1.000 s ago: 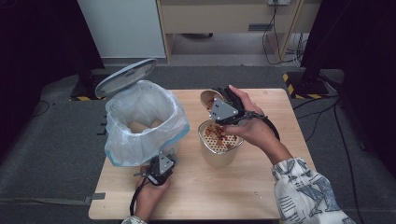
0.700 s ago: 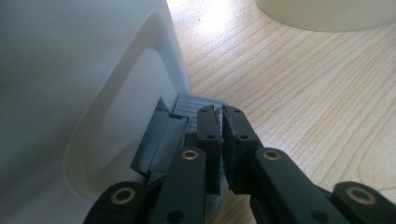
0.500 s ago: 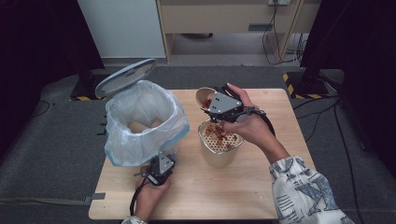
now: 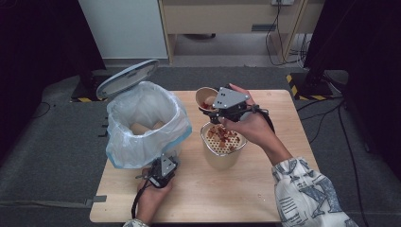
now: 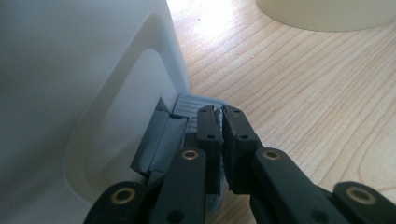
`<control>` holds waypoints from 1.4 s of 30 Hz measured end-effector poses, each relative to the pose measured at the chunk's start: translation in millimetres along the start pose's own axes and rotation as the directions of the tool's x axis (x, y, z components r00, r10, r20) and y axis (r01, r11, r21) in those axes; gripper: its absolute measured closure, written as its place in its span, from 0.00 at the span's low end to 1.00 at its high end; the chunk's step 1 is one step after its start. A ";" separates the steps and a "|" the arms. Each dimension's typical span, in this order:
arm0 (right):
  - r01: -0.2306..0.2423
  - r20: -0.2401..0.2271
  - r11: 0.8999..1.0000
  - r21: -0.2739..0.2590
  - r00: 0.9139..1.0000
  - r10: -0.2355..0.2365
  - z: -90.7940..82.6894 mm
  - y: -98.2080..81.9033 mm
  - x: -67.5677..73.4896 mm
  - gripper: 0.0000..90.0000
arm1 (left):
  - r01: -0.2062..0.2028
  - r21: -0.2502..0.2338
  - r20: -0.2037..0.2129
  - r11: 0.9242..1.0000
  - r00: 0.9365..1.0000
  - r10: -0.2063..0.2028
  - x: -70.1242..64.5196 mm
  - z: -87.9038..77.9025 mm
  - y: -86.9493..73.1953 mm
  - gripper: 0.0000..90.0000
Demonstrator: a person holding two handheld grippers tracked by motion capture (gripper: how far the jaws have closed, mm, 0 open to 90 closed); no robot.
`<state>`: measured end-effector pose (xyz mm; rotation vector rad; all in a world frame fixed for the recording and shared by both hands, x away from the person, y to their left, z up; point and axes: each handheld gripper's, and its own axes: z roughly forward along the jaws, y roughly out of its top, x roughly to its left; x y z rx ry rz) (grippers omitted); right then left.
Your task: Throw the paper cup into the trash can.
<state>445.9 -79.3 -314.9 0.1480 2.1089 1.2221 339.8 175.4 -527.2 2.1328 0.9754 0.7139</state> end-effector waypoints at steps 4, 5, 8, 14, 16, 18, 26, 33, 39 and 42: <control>-0.049 -0.028 0.999 -0.013 0.998 0.048 0.7 -0.7 -1.7 0.38 | -0.001 0.000 0.000 1.000 1.000 0.001 -0.1 0.0 0.0 0.95; -0.064 -0.034 0.998 -0.014 0.997 0.063 0.9 -1.3 -2.3 0.38 | 0.001 0.000 0.001 1.000 1.000 -0.001 -0.1 0.0 0.0 0.95; -0.112 -0.053 0.993 -0.025 0.992 0.111 0.7 -3.0 -3.9 0.38 | 0.000 0.000 0.000 1.000 1.000 0.000 -0.1 0.0 0.0 0.95; -0.147 -0.074 0.989 -0.023 0.987 0.145 1.8 -3.2 -5.9 0.37 | 0.000 0.000 0.000 1.000 1.000 0.000 -0.1 0.0 0.0 0.95; -0.165 -0.084 0.986 -0.033 0.983 0.162 1.6 -2.6 -6.5 0.37 | 0.001 0.000 0.001 1.000 1.000 -0.001 -0.1 0.0 -0.1 0.95; -0.178 -0.091 0.983 -0.038 0.981 0.174 1.5 -1.5 -6.8 0.37 | 0.000 0.000 0.001 1.000 1.000 0.000 -0.1 0.1 0.0 0.95; -0.222 -0.111 0.974 -0.042 0.970 0.216 3.3 1.4 -8.3 0.37 | 0.001 0.000 0.000 1.000 1.000 -0.001 0.0 0.0 -0.1 0.95; -0.246 -0.126 0.968 -0.056 0.963 0.237 4.9 11.2 -8.3 0.37 | 0.001 0.000 0.000 1.000 1.000 -0.001 -0.1 0.0 -0.1 0.95; -0.269 -0.145 0.961 -0.067 0.955 0.258 9.2 21.8 -7.6 0.37 | 0.002 -0.001 0.000 1.000 1.000 -0.002 -0.1 0.1 -0.1 0.95; -0.282 -0.157 0.957 -0.074 0.951 0.268 12.4 28.4 -6.7 0.37 | 0.002 -0.001 0.001 1.000 1.000 -0.002 0.0 0.1 -0.1 0.95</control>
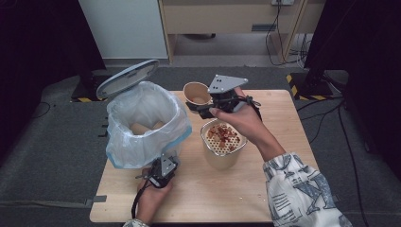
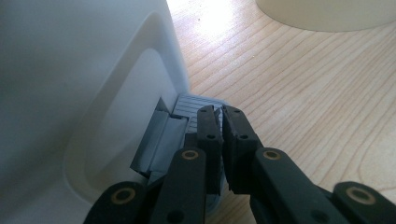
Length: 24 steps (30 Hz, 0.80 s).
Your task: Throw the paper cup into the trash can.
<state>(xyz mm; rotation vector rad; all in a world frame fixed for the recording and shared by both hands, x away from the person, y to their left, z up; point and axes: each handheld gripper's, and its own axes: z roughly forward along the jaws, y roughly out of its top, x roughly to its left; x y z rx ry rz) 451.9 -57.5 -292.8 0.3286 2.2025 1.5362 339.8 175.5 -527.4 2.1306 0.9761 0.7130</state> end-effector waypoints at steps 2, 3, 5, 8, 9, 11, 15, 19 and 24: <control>-0.004 -0.001 1.000 -0.001 1.000 0.004 2.3 3.3 0.6 0.37 | 0.000 0.000 -0.001 1.000 1.000 0.000 -0.1 0.0 0.0 0.95; -0.008 -0.003 1.000 -0.002 1.000 0.008 3.5 4.9 1.0 0.37 | 0.000 0.000 -0.001 1.000 1.000 0.000 -0.1 0.0 0.0 0.95; -0.015 -0.011 1.000 -0.002 1.000 0.015 6.9 8.0 2.4 0.37 | 0.000 0.000 0.000 1.000 1.000 0.000 -0.1 0.0 0.0 0.95; -0.020 -0.017 1.000 -0.006 1.000 0.020 10.8 11.3 4.7 0.37 | 0.001 0.000 0.000 1.000 1.000 -0.001 0.0 0.0 0.0 0.95; -0.038 -0.033 0.999 -0.018 0.999 0.037 15.8 15.3 7.4 0.37 | 0.000 0.000 0.000 1.000 1.000 0.000 0.0 0.0 0.0 0.95; -0.045 -0.045 0.999 -0.024 0.998 0.044 20.9 19.2 10.1 0.37 | 0.000 0.000 0.000 1.000 1.000 0.000 0.0 0.0 0.0 0.95; -0.057 -0.064 0.998 -0.037 0.997 0.054 30.2 25.5 14.9 0.37 | 0.000 0.000 0.001 1.000 1.000 0.000 0.1 0.0 -0.1 0.95; -0.061 -0.071 0.997 -0.037 0.996 0.058 34.9 26.8 17.0 0.37 | 0.000 0.000 0.001 1.000 1.000 0.000 0.1 0.0 -0.1 0.95; -0.077 -0.077 0.996 -0.043 0.994 0.074 40.7 29.7 17.2 0.37 | 0.000 0.001 -0.001 1.000 1.000 0.000 0.0 -0.2 0.0 0.95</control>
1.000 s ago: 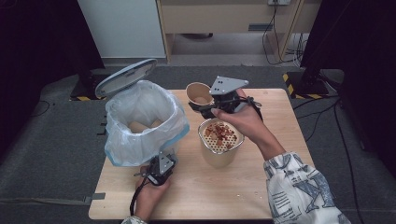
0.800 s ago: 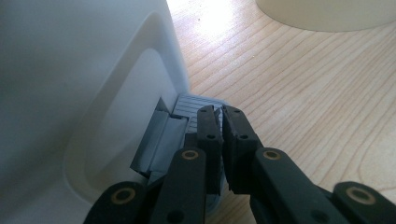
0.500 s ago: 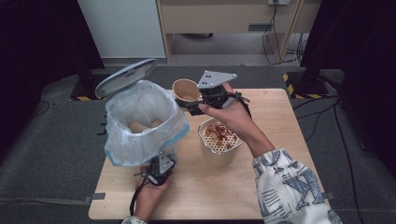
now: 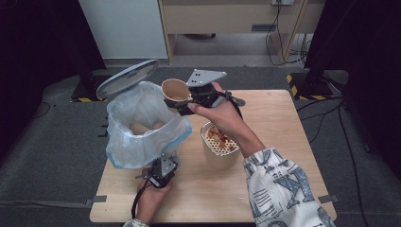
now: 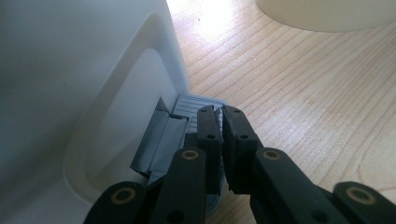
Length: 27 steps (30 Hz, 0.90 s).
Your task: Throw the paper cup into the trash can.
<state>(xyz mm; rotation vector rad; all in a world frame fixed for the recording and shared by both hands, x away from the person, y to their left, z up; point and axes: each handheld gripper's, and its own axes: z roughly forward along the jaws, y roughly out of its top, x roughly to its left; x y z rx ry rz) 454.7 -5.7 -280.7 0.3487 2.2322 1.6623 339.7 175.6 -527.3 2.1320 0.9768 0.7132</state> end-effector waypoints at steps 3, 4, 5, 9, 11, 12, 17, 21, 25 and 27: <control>-0.011 -0.005 1.000 -0.006 1.000 0.011 4.8 2.3 0.8 0.37 | 0.000 0.000 0.000 1.000 1.000 0.000 -0.1 0.0 0.0 0.95; -0.013 -0.005 1.000 -0.003 1.000 0.013 5.9 2.4 1.1 0.37 | 0.000 0.000 -0.001 1.000 1.000 0.000 -0.1 0.0 0.0 0.95; -0.013 -0.006 1.000 -0.002 1.000 0.013 7.8 2.6 1.4 0.37 | 0.000 0.000 -0.001 1.000 1.000 0.000 -0.2 0.0 0.0 0.95; -0.026 -0.016 1.000 -0.006 1.000 0.026 15.5 5.0 4.1 0.37 | 0.001 0.000 -0.001 1.000 1.000 -0.001 -0.2 0.0 0.0 0.95; -0.027 -0.018 1.000 -0.005 0.999 0.027 17.1 5.5 4.7 0.37 | 0.002 -0.001 -0.001 1.000 1.000 -0.002 -0.1 0.0 -0.1 0.95; -0.031 -0.023 0.999 -0.003 0.999 0.031 20.0 6.2 5.7 0.37 | 0.001 -0.001 -0.001 1.000 1.000 -0.001 -0.2 0.0 -0.1 0.95; -0.034 -0.032 0.999 0.015 0.999 0.034 32.0 7.5 7.9 0.36 | 0.003 -0.002 0.001 1.000 1.000 -0.003 0.1 0.0 -0.2 0.95; -0.032 -0.042 0.999 0.034 0.999 0.033 44.6 5.3 12.3 0.33 | 0.004 -0.002 0.003 1.000 1.000 -0.004 0.3 0.0 -0.2 0.95; -0.077 -0.038 0.995 0.068 0.996 0.079 60.8 -0.3 17.2 0.12 | 0.004 -0.005 0.004 1.000 1.000 -0.004 0.5 0.1 -0.4 0.95; -0.074 -0.038 0.995 0.066 0.996 0.076 61.1 -1.2 17.7 0.12 | 0.004 -0.005 0.005 1.000 1.000 -0.004 0.6 0.1 -0.4 0.95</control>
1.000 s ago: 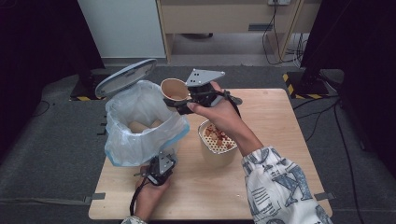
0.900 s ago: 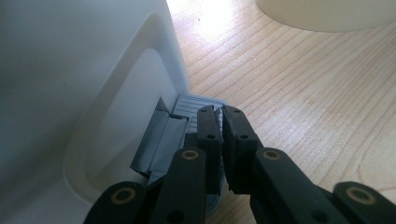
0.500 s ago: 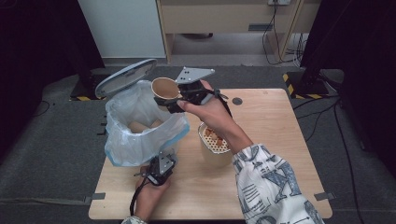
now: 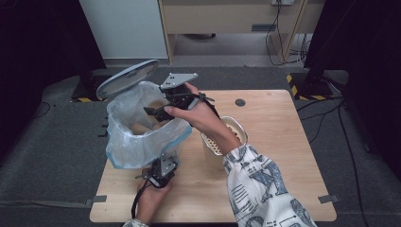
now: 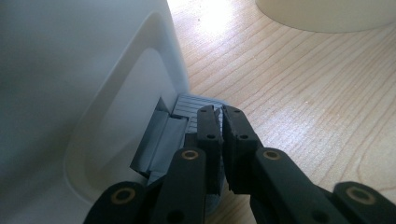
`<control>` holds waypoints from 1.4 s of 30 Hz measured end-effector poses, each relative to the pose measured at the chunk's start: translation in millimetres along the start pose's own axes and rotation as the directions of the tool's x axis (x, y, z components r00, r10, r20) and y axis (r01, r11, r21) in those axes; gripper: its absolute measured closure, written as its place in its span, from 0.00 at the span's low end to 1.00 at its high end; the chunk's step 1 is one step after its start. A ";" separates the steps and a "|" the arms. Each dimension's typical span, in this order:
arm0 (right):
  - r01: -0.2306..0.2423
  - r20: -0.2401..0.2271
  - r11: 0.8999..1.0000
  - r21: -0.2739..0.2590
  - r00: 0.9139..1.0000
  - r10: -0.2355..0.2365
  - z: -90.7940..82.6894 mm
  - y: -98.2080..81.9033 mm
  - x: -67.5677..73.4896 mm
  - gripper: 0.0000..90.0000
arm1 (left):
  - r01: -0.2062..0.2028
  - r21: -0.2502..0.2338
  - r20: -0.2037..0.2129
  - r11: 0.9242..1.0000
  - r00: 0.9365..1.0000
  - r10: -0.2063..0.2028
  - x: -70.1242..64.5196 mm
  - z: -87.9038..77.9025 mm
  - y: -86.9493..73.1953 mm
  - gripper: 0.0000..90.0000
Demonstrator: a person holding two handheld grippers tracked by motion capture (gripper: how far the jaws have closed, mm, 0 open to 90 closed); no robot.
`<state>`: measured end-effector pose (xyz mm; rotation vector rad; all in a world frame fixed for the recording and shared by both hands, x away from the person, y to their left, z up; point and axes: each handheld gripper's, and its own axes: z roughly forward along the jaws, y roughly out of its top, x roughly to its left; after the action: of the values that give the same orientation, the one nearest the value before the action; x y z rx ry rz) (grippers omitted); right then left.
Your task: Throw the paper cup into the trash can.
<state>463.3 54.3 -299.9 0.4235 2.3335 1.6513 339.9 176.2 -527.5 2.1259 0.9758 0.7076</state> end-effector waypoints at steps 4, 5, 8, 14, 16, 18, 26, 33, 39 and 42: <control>-0.011 0.021 1.000 -0.013 1.000 0.011 -8.6 -3.7 -5.4 0.12 | 0.000 0.000 0.000 1.000 1.000 0.000 0.0 0.0 0.0 0.95; -0.015 0.026 1.000 -0.014 1.000 0.015 -10.3 -4.0 -6.6 0.12 | 0.000 0.000 0.000 1.000 1.000 0.000 0.0 0.0 0.0 0.95; -0.013 0.040 1.000 -0.011 0.999 0.014 -16.8 -6.3 -10.4 0.12 | 0.001 0.002 0.000 1.000 1.000 -0.001 0.1 -0.1 0.1 0.95; -0.017 0.048 1.000 -0.001 0.999 0.017 -25.9 -11.9 -14.4 0.12 | 0.001 0.003 0.001 1.000 1.000 -0.001 0.3 -0.3 0.0 0.95; -0.019 0.051 1.000 0.002 0.999 0.019 -28.8 -13.7 -15.4 0.11 | 0.002 0.002 0.001 1.000 1.000 -0.002 0.3 -0.2 0.0 0.95; -0.019 0.053 1.000 0.004 0.998 0.019 -30.1 -14.6 -16.0 0.11 | 0.003 0.002 0.001 1.000 1.000 -0.003 0.3 -0.2 0.0 0.95; -0.036 0.075 0.999 0.005 0.997 0.035 -41.6 -20.3 -21.2 0.10 | 0.002 0.002 0.001 1.000 1.000 -0.002 0.1 -0.2 0.0 0.95; -0.043 0.089 0.999 0.002 0.995 0.043 -50.2 -25.1 -25.8 0.10 | 0.003 -0.002 0.001 1.000 1.000 -0.003 0.0 0.1 -0.2 0.95; -0.048 0.101 0.999 -0.003 0.994 0.048 -58.9 -28.7 -30.8 0.10 | 0.003 -0.002 0.001 1.000 1.000 -0.003 0.1 0.0 -0.2 0.95; -0.054 0.111 0.998 -0.007 0.992 0.055 -63.9 -30.3 -33.7 0.10 | 0.002 -0.001 0.000 1.000 1.000 -0.002 0.0 0.0 -0.1 0.95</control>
<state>468.4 -23.6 -306.4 0.5684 2.2562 1.6124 339.9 176.2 -527.6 2.1232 0.9772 0.7068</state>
